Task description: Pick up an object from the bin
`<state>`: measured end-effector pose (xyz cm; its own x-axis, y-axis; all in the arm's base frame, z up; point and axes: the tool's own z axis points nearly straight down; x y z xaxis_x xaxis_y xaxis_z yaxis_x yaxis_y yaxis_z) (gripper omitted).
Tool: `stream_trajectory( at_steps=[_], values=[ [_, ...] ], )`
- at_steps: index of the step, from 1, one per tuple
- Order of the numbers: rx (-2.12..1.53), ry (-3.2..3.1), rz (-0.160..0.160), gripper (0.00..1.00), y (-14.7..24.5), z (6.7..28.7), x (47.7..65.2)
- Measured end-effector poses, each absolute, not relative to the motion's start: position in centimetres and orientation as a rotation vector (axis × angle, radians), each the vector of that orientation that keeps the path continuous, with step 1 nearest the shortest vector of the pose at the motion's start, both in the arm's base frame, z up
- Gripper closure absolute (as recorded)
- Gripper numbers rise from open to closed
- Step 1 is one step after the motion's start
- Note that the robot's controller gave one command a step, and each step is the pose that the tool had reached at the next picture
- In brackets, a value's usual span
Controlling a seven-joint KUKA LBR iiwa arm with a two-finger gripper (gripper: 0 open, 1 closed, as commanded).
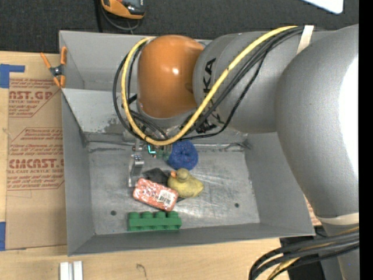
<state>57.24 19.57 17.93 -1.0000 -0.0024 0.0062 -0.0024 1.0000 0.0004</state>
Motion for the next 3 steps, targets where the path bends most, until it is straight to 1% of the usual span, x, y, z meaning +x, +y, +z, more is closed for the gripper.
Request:
stream_trajectory(
  at_steps=[1,2,3],
  values=[
    [0.001,-3.143,-0.003,0.0,19.5,18.4,57.5],
    [0.052,-3.146,-0.003,0.0,15.3,11.7,54.6],
    [0.191,-3.133,0.0,0.0,12.8,10.2,53.0]
  ],
)
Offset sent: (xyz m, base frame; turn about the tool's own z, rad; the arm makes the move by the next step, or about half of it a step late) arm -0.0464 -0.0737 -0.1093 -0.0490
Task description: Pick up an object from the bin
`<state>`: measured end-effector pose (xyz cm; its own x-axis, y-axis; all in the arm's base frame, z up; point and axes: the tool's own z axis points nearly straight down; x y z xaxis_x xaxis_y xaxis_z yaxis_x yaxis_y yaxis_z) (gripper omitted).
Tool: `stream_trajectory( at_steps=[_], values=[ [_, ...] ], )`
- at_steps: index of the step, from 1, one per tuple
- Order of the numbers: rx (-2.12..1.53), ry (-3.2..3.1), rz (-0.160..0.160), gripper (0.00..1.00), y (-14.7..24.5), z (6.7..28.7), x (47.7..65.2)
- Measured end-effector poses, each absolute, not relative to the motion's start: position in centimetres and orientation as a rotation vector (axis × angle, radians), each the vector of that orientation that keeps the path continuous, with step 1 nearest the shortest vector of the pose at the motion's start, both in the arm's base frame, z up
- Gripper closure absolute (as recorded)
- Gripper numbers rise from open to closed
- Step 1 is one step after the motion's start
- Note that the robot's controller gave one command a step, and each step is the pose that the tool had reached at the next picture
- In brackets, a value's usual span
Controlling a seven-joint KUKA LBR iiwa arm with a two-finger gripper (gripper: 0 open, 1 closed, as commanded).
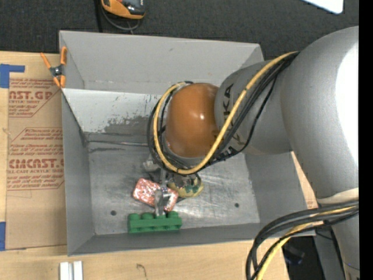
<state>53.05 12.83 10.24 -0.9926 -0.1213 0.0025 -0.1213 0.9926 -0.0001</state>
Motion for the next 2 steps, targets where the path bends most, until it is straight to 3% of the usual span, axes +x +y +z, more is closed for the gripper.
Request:
stream_trajectory(
  at_steps=[1,2],
  values=[
    [-0.043,-3.142,-0.002,0.0,11.9,11.3,52.8],
    [-0.25,-3.143,-0.007,0.0,10.3,8.4,52.8]
  ],
)
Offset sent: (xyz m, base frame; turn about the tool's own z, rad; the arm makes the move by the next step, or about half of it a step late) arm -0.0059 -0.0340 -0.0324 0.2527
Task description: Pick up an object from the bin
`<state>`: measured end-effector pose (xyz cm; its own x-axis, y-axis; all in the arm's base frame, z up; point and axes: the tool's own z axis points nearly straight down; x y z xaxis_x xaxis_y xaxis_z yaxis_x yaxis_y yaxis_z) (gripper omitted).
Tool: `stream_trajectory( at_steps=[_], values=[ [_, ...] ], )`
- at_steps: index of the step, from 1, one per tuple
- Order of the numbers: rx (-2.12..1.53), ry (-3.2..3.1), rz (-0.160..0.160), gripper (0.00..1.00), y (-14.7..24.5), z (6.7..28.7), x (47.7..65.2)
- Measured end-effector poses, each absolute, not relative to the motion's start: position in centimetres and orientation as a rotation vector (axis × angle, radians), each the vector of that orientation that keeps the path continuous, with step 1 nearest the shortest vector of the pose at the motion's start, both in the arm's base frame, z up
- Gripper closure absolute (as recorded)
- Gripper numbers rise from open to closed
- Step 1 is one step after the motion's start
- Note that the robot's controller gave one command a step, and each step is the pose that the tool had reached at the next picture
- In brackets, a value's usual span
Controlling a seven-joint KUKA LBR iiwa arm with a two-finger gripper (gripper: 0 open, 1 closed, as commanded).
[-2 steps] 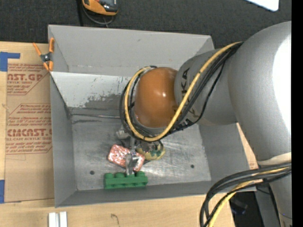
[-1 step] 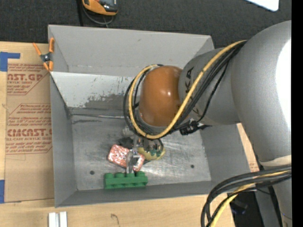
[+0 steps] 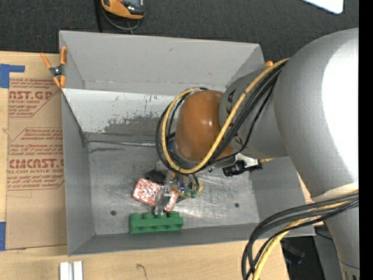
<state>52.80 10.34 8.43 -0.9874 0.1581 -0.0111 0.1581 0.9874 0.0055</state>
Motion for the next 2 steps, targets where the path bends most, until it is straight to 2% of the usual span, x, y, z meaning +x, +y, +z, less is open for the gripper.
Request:
stream_trajectory(
  at_steps=[1,2],
  values=[
    [0.193,3.125,0.012,1.0,5.79,7.49,53.71],
    [0.193,3.125,0.012,1.0,5.79,7.49,53.71]
  ],
)
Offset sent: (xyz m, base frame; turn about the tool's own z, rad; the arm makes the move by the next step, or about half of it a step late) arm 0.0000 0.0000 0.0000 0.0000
